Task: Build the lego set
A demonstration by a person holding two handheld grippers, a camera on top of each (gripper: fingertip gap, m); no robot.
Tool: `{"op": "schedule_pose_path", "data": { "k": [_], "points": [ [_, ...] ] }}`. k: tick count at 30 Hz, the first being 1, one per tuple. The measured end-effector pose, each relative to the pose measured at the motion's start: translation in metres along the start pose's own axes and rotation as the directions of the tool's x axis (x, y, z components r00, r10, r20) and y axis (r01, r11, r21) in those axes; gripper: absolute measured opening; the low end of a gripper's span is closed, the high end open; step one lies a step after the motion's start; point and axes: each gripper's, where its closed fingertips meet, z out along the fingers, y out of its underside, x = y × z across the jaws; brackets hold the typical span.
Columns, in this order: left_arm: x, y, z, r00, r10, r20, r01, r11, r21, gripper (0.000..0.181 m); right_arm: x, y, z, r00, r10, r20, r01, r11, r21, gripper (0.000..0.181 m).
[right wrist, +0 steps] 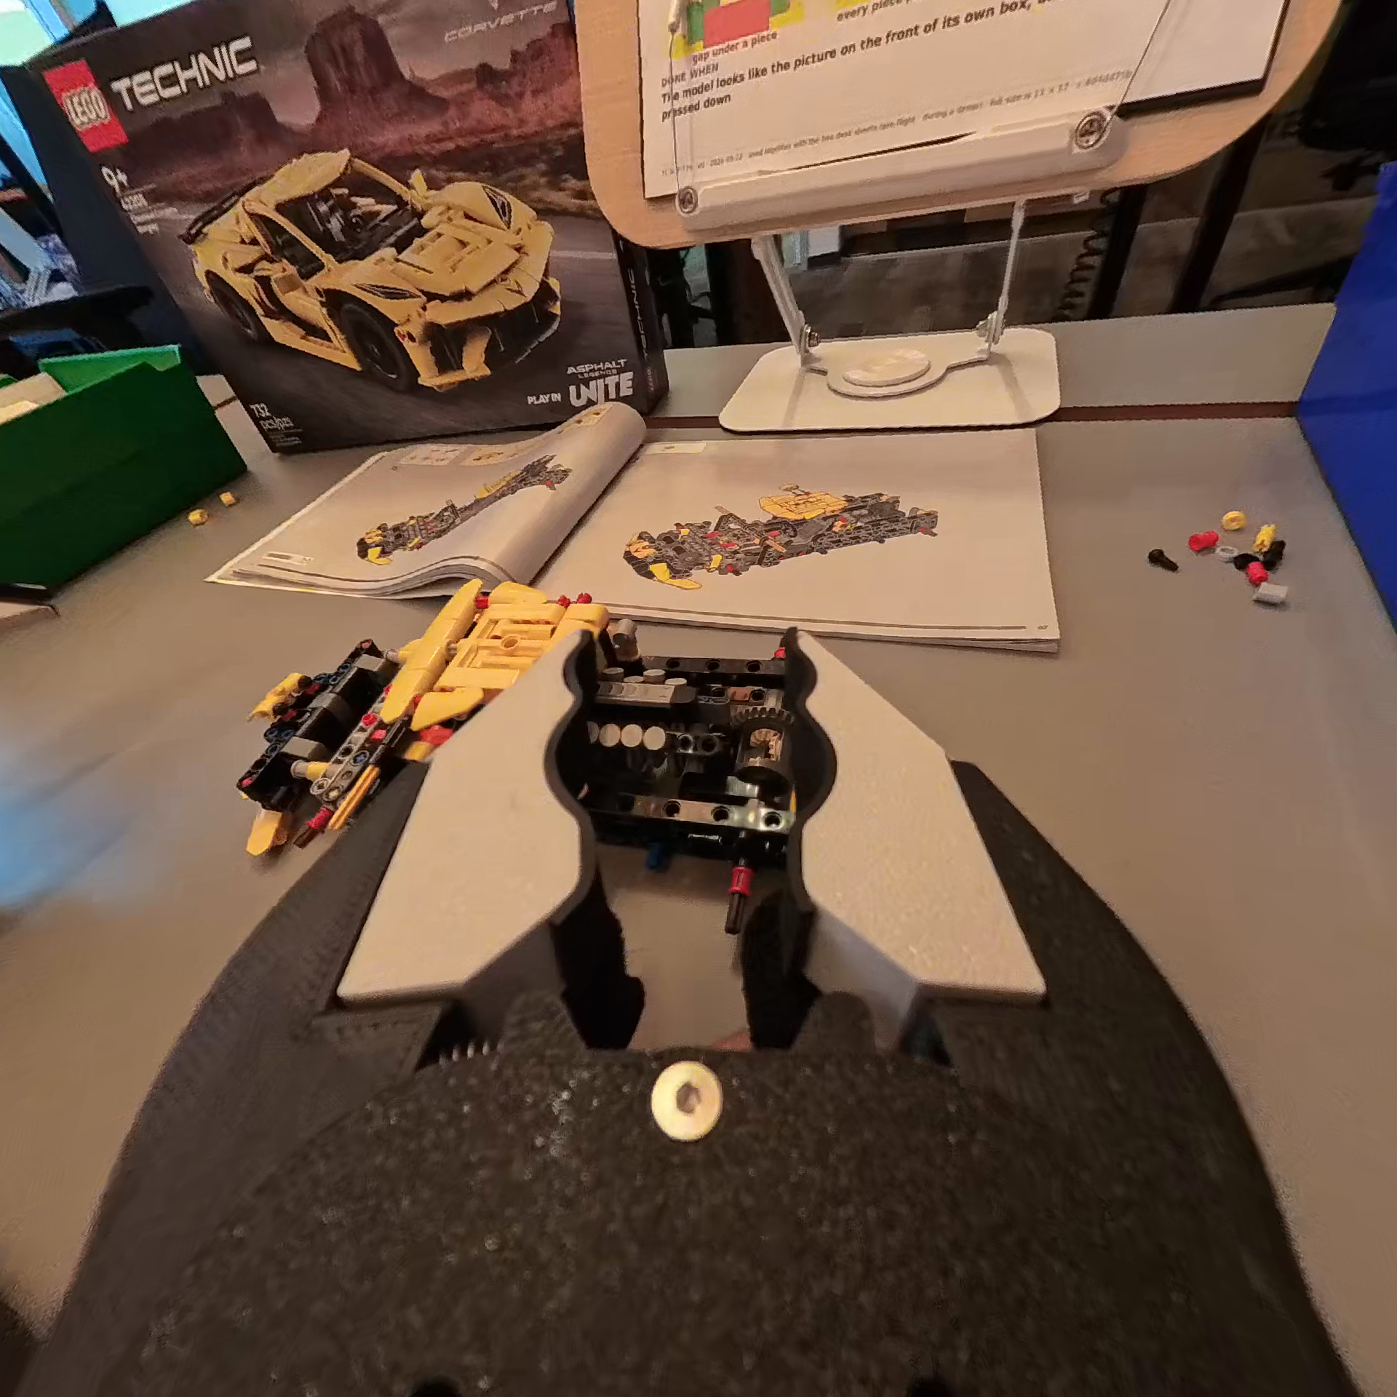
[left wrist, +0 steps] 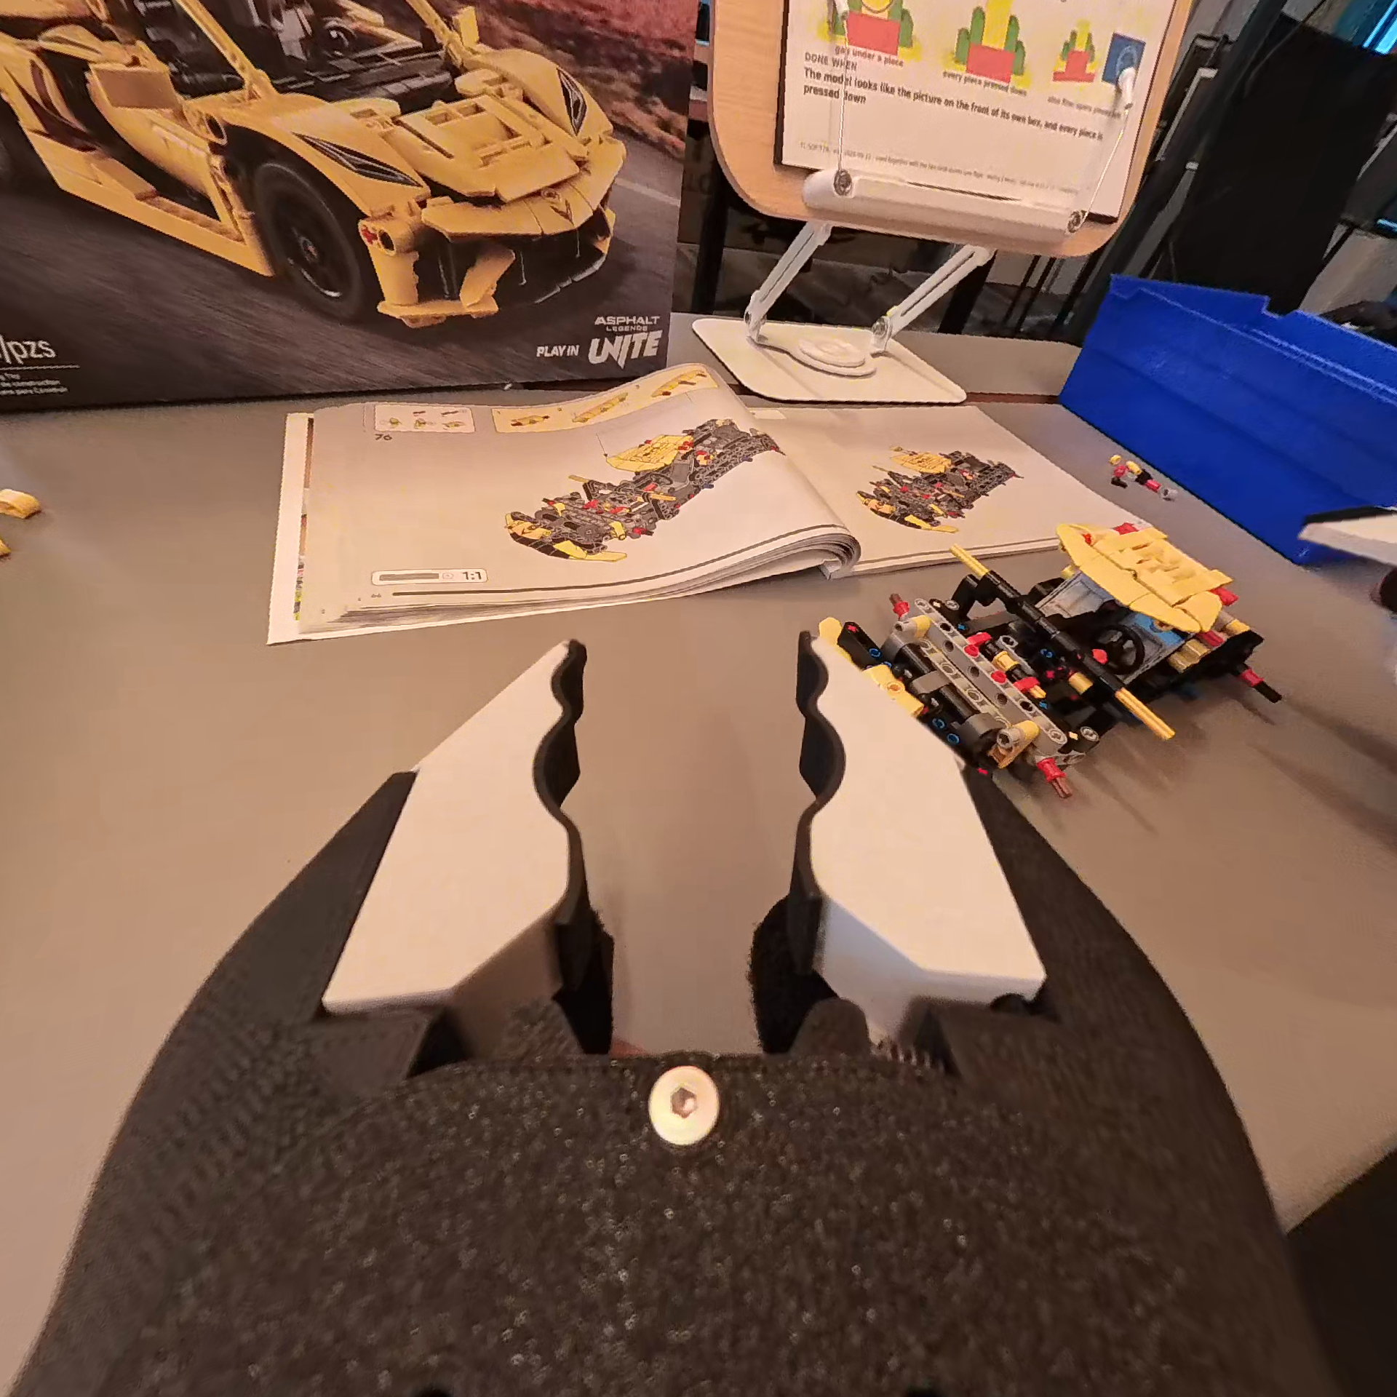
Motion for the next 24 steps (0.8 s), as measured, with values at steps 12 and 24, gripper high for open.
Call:
{"op": "schedule_pose_path", "data": {
  "k": [12, 24],
  "points": [
    [0.004, 0.016, 0.009, 0.997, -0.050, -0.061, 0.042, 0.991, -0.124, 0.057, -0.003, 0.010, -0.006, 0.997, 0.049, 0.055, -0.041, 0.991, -0.129, 0.039],
    [0.040, -0.047, 0.082, 0.906, 0.143, -0.399, -0.253, 0.937, -0.239, 0.057, 0.021, 0.001, -0.009, 0.992, -0.074, 0.101, 0.087, 0.987, -0.134, 0.059]
  ]
}}
